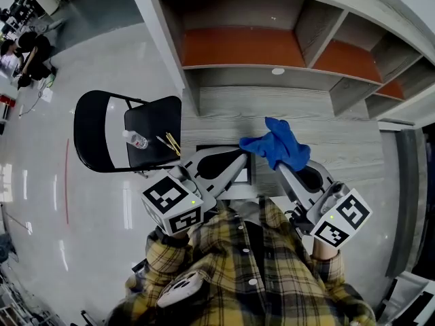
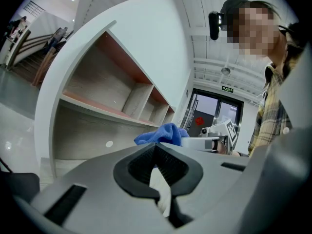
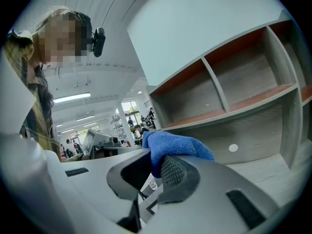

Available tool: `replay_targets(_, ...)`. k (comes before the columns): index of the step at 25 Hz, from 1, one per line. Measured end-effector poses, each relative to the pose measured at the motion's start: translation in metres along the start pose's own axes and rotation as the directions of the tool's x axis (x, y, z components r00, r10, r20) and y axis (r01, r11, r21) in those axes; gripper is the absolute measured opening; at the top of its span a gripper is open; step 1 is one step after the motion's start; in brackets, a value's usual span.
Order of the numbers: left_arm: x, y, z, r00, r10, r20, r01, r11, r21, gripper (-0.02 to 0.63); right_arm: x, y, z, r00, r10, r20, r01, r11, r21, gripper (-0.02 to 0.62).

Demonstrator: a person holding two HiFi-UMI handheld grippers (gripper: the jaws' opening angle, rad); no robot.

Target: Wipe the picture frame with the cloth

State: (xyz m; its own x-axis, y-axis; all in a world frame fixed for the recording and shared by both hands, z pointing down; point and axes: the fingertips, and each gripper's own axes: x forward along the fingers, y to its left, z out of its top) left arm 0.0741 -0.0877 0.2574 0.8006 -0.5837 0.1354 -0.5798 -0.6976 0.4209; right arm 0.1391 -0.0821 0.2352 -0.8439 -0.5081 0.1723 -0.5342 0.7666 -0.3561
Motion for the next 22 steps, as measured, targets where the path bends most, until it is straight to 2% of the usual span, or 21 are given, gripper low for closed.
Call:
replay_targets(16,0.006,0.002,-0.006,1.0,0.028,-0.006,-0.028,0.999,-0.02,0.006,0.0,-0.006,-0.007,0.999,0.022,-0.023,-0.021,1.0,0.016,0.041)
replay_targets(22,0.011,0.017,-0.002,0.999,0.032,-0.009,-0.032,0.999,-0.028,0.006,0.01,-0.015,-0.004,0.999,0.02,-0.032,-0.019,1.0,0.02,0.041)
